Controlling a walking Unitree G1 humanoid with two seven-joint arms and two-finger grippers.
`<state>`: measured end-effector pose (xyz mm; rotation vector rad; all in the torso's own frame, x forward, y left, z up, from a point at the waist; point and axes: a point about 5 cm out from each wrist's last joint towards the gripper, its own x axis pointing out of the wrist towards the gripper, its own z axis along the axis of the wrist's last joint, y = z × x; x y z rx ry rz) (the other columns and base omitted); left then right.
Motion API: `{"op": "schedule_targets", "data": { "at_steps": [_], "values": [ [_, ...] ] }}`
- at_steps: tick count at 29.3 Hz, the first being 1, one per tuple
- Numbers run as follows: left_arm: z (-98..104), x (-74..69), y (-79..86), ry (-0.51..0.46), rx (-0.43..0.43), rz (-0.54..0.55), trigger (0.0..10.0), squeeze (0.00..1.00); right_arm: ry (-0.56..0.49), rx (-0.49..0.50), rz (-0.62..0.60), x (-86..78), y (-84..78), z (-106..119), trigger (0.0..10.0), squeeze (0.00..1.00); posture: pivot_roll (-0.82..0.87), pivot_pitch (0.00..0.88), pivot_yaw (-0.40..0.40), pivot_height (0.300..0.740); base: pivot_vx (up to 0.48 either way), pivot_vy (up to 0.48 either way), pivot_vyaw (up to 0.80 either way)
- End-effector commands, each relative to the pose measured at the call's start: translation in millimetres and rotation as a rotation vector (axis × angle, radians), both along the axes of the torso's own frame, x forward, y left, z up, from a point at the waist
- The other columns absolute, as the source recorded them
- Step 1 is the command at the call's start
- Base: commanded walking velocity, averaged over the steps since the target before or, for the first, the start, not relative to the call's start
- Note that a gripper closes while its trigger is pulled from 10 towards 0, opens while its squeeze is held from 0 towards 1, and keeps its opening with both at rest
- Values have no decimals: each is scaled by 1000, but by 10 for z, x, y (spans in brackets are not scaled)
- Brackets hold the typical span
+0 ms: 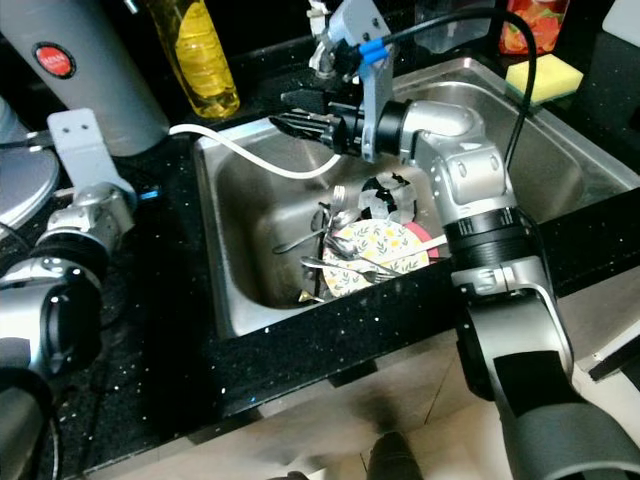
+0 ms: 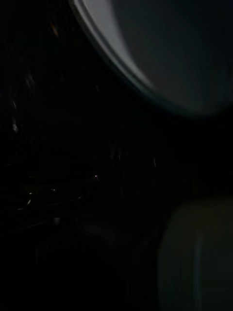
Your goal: Kitchen organization
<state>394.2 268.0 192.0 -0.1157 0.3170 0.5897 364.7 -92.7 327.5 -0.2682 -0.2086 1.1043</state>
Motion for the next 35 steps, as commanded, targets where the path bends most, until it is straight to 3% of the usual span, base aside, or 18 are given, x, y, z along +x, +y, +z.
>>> {"op": "schedule_targets", "data": {
  "at_steps": [1, 3, 4, 5, 7, 10, 13, 14, 15, 16, 22, 27, 28, 29, 30, 35],
  "values": [
    [-330, -164, 136, 132, -37, 70, 0, 0, 3, 5, 21, -15, 54, 3, 10000, 0, -157, 168, 122, 740, 0, 0, 0],
    [-311, -174, 170, 115, -44, 110, 0, 0, 2, 7, 23, -17, 59, 6, 10000, 0, -155, 164, 120, 740, 0, 0, 0],
    [-254, -138, 143, 78, -51, 96, 4549, 0, 1, 8, 24, -19, 60, 9, 10000, 0, -155, 163, 117, 740, 0, 0, 0],
    [-178, -86, 90, 46, -29, 48, 10000, 0, 0, 9, 24, -19, 57, 12, 10000, 0, -154, 160, 115, 740, 0, 0, 0],
    [-100, -35, 31, 20, 5, -6, 10000, 0, -2, 9, 23, -18, 56, 15, 10000, 0, -153, 158, 115, 740, 0, 0, 0],
    [145, 108, -176, -34, 166, -197, 10000, 0, -9, 16, 19, -25, 55, 28, 10000, 0, -155, 156, 118, 740, 0, 0, 0],
    [245, 163, -287, -45, 232, -281, 10000, 0, -18, 30, 9, -44, 40, 41, 10000, 0, -162, 160, 125, 740, 0, 0, 0],
    [285, 182, -328, -48, 265, -305, 10000, 894, -23, 41, -2, -56, 17, 52, 10000, 0, -169, 167, 130, 740, 0, 0, 0],
    [285, 182, -328, -48, 265, -305, 10000, 894, -23, 41, -2, -56, 17, 52, 10000, 0, -169, 167, 130, 740, 0, 0, 0],
    [330, 204, -379, -52, 298, -336, 10000, 1000, -27, 55, -18, -70, -25, 66, 10000, 0, -174, 170, 135, 740, 0, 0, 0],
    [423, 238, -459, -63, 332, -362, 10000, 1000, -31, 81, -68, -113, -168, 95, 10000, 0, -203, 195, 152, 740, 0, 0, 0],
    [422, 239, -461, -63, 261, -336, 10000, 1000, -27, 70, -114, -162, -327, 115, 10000, 0, -238, 250, 161, 740, 0, 0, 0],
    [420, 238, -459, -65, 238, -325, 10000, 827, -25, 66, -121, -168, -351, 119, 10000, 0, -239, 254, 160, 740, 0, 0, 0],
    [420, 238, -459, -65, 238, -325, 10000, 827, -25, 66, -121, -168, -351, 119, 10000, 0, -239, 254, 160, 740, 0, 0, 0],
    [410, 235, -454, -63, 213, -310, 10000, 0, -22, 61, -126, -171, -370, 118, 10000, 0, -242, 267, 159, 740, 0, 0, 0],
    [305, 200, -395, -52, 86, -239, 10000, 0, -3, 53, -140, -198, -391, 92, 10000, 0, -245, 292, 158, 740, 0, 0, 0]
  ]
}}
